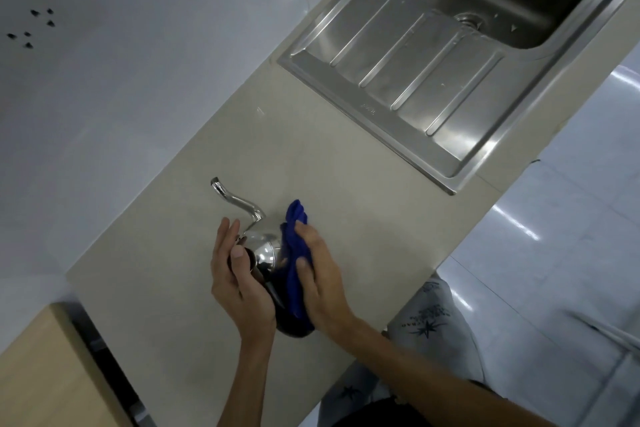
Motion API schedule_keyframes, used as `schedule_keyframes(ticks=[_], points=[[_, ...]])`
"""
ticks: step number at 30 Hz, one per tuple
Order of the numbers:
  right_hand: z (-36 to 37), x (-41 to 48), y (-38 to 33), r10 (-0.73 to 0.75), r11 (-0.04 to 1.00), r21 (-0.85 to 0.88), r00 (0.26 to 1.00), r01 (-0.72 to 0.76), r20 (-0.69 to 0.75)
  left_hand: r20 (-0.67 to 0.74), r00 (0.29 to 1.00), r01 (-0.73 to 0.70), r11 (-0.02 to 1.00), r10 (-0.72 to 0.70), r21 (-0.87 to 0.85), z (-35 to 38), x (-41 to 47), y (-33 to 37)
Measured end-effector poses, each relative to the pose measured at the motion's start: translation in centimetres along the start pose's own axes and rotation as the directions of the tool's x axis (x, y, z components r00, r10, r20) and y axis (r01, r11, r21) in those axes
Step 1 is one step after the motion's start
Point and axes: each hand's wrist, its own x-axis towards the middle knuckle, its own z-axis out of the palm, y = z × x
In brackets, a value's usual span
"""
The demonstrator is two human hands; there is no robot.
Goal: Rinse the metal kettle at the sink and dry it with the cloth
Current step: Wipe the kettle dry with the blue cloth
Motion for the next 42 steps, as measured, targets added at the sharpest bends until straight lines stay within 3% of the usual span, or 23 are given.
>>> schedule_keyframes(ticks=[3,7,9,13,16,18,23,27,29,33,38,40,42], points=[[0.3,-0.9,1.9,-0.208,0.973,-0.097,0.978,0.21,0.036,-0.001,1.0,0.011,1.0,-0.011,0.012,0.1,0.0,0.1],[-1.3,1.3,3.1,-0.013,0.985,-0.172,0.987,-0.014,-0.158,0.005,1.0,0.018,1.0,-0.018,0.001,0.0,-0.1,0.1],[-0.9,0.4,1.6,0.006,0.988,-0.154,0.997,-0.019,-0.082,0.002,1.0,0.021,1.0,-0.021,0.015,0.0,-0.1,0.1],[0.0,-1.9,3.6,-0.14,0.981,-0.123,0.985,0.152,0.101,-0.004,1.0,0.014,0.999,-0.014,0.033,0.1,0.0,0.1],[-1.3,0.1,3.6,0.021,0.999,-0.034,1.0,-0.022,-0.022,-0.009,1.0,0.013,0.999,-0.012,0.035,0.1,-0.1,0.0],[-1.2,-0.4,3.3,0.135,0.991,-0.001,0.991,-0.135,-0.002,-0.014,1.0,0.011,1.0,-0.01,0.029,0.1,-0.1,0.1],[-0.1,-3.5,4.2,-0.124,0.978,-0.149,0.982,0.145,0.144,-0.019,1.0,0.002,0.999,-0.001,0.04,0.2,0.0,0.1],[-1.3,-1.1,5.5,0.086,0.994,-0.074,0.994,-0.081,0.065,-0.015,1.0,-0.001,0.999,0.001,0.043,0.1,0.0,-0.1],[-1.4,-0.6,5.2,0.117,0.992,-0.041,0.992,-0.115,0.055,-0.016,1.0,0.0,0.999,0.0,0.037,0.0,0.0,-0.1],[-1.4,0.8,2.4,-0.05,0.997,-0.055,0.996,0.054,0.075,-0.02,1.0,-0.01,0.999,0.011,0.042,0.1,-0.1,-0.1],[-0.8,0.4,-0.1,-0.333,0.934,-0.074,0.926,0.35,0.177,-0.011,1.0,-0.01,1.0,0.01,0.029,0.0,0.0,-0.5],[-0.4,2.0,-0.3,-0.348,0.929,-0.085,0.928,0.36,0.131,-0.01,1.0,-0.014,1.0,0.014,0.021,-0.1,0.0,-0.6],[-0.5,5.6,-0.1,-0.193,0.978,-0.067,0.979,0.197,0.062,-0.008,1.0,-0.017,1.0,0.017,0.018,-0.1,0.1,-0.7]])
